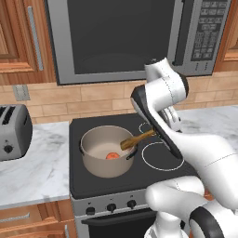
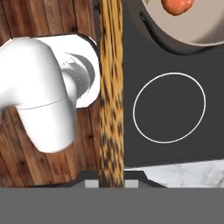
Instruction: Put the broccoli and squash in the pot. Retrieve the spatula and lightly stir the vegetables in the pot.
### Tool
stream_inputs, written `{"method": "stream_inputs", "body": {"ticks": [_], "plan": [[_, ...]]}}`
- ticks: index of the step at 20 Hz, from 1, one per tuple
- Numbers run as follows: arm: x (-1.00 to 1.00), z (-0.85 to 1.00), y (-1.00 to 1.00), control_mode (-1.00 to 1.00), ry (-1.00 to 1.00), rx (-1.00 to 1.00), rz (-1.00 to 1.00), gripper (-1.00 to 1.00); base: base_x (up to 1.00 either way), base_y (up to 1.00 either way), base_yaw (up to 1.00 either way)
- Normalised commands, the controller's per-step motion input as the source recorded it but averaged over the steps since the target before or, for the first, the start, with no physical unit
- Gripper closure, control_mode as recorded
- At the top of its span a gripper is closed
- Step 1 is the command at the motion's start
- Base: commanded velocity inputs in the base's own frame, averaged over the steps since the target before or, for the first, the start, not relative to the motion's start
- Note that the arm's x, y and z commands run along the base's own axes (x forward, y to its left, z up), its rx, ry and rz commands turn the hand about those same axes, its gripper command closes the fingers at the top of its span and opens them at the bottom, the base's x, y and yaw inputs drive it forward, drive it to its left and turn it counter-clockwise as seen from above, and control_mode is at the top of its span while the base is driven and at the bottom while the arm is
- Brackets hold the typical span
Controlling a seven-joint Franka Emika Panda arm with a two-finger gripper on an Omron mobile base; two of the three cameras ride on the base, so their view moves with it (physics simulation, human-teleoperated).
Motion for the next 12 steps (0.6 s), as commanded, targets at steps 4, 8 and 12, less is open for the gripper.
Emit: {"method": "stream_inputs", "body": {"ticks": [4, 8, 12], "plan": [[0.01, -0.11, 0.0, -1.0, 0.01, -0.09, 0.0, 1.0, 0.0, 0.0, 0.0], [0.0, -0.11, 0.0, -1.0, 0.0, -0.08, 0.0, 1.0, 0.0, 0.0, 0.0], [0.0, -0.08, 0.0, -1.0, 0.0, -0.07, 0.0, 1.0, 0.0, 0.0, 0.0]]}}
